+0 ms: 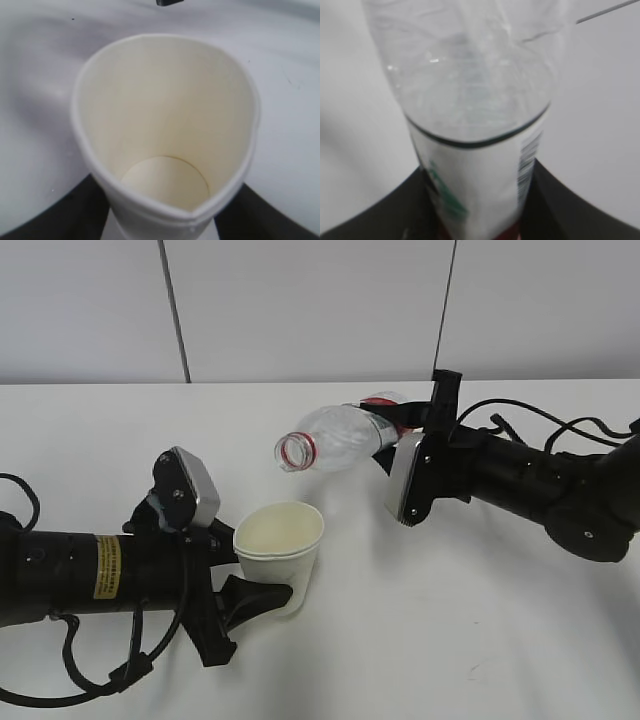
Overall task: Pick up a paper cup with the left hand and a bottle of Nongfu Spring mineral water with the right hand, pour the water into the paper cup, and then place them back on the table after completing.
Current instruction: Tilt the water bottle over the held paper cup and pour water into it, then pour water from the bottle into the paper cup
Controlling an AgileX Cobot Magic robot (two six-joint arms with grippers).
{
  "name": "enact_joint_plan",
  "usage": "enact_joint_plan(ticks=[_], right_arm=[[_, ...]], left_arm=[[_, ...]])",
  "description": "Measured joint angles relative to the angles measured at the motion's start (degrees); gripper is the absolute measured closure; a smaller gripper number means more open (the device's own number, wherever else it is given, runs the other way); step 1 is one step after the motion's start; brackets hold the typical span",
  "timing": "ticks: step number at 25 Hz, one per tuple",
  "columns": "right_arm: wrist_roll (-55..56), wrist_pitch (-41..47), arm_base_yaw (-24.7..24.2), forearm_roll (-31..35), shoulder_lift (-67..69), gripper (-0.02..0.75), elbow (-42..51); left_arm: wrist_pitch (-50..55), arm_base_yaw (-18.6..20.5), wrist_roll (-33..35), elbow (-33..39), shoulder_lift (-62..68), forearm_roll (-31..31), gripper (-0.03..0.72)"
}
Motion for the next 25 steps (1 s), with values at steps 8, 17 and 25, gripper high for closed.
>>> enact_joint_plan(ticks=[8,17,25], right_arm=[[-4.6,-1.7,0.0,2.5,0.0,0.439,0.0],[-8.8,-1.7,0.0,2.5,0.0,0.440,0.0],[-13.7,-1.7,0.0,2.6,0.0,0.444,0.0]], left_arm=[[-0.1,0.0,0.0,0.0,0.0,-0.2,0.295],[-3.4,0.0,0.0,0.0,0.0,-0.3,0.295],[-3.4,0.0,0.0,0.0,0.0,-0.3,0.295]])
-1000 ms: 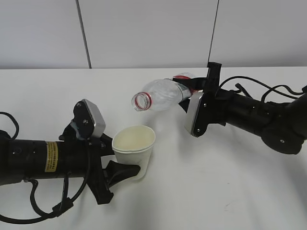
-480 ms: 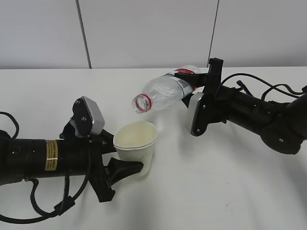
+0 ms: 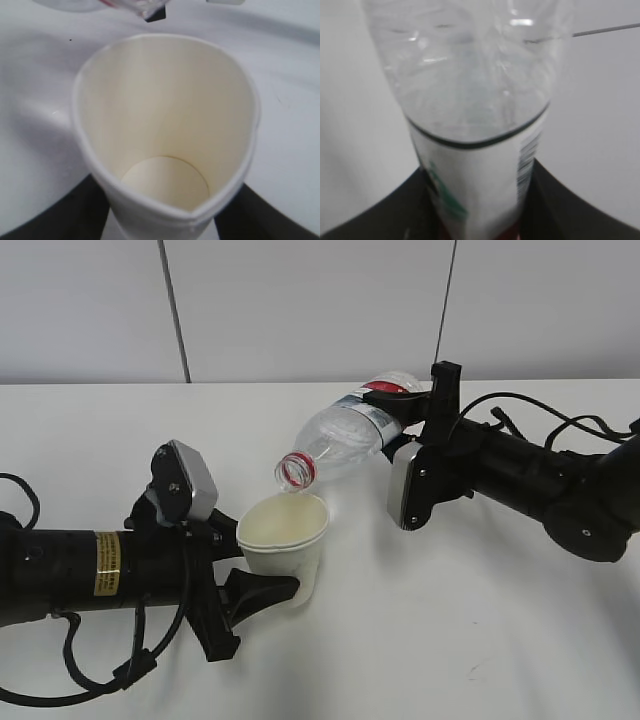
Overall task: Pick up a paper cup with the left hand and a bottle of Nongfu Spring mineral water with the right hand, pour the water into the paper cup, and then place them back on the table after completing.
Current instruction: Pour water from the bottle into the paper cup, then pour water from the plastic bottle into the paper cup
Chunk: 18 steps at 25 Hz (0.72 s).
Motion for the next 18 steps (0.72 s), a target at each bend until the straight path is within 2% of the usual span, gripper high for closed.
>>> enact_joint_plan(ticks=[18], right_arm=[[-8.3,-0.1,0.0,0.0,0.0,0.445,0.0]], left_arm=[[1.6,0.0,0.0,0.0,0.0,0.0,0.295]])
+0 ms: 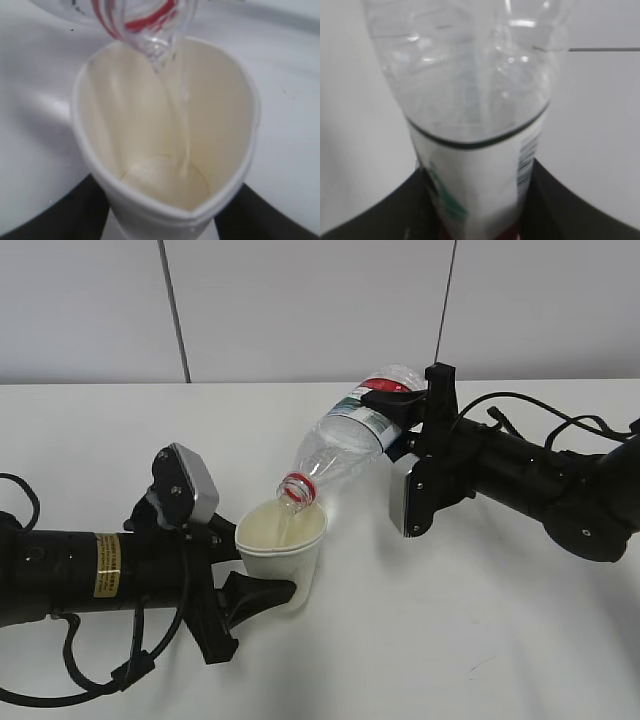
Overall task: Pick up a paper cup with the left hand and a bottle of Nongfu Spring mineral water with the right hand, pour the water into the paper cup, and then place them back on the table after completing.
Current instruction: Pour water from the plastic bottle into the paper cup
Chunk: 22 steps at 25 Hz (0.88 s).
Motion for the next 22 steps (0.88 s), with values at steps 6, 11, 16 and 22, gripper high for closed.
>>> enact_joint_plan(ticks=[6,11,16,22], right_arm=[[-1.7,0.0,0.0,0.0,0.0,0.445,0.0],[-2.4,-0.2,0.0,0.0,0.0,0.445,0.0],[-2.6,-0.3,0.0,0.0,0.0,0.447,0.0],[-2.6,-0.3,0.0,0.0,0.0,0.447,0.0]], left_arm=[[0.1,0.0,0.0,0.0,0.0,1.4,0.295],[0.6,0.0,0.0,0.0,0.0,1.5,0.295],[0.9,0.0,0.0,0.0,0.0,1.5,0.295],[1.0,0.0,0.0,0.0,0.0,1.8,0.295]])
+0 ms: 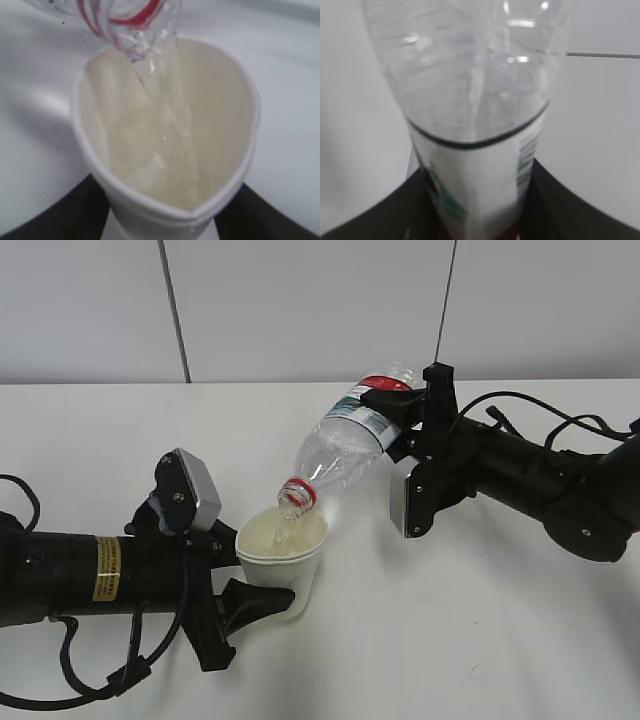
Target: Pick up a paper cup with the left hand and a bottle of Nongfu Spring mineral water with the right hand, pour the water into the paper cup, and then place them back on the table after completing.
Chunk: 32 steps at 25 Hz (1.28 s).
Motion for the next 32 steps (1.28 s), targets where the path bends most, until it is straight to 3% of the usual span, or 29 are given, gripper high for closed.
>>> enact_joint_plan(ticks=[22,32], right_arm=[[0.5,-0.7,0.0,0.0,0.0,0.447,0.0],[25.7,-1.3,0.0,0.2,0.0,0.447,3.2]], left_arm=[[0.5,0.0,0.0,0.0,0.0,0.0,0.296],[-5.9,0.4,2.1,0.0,0.0,-5.6,0.296]])
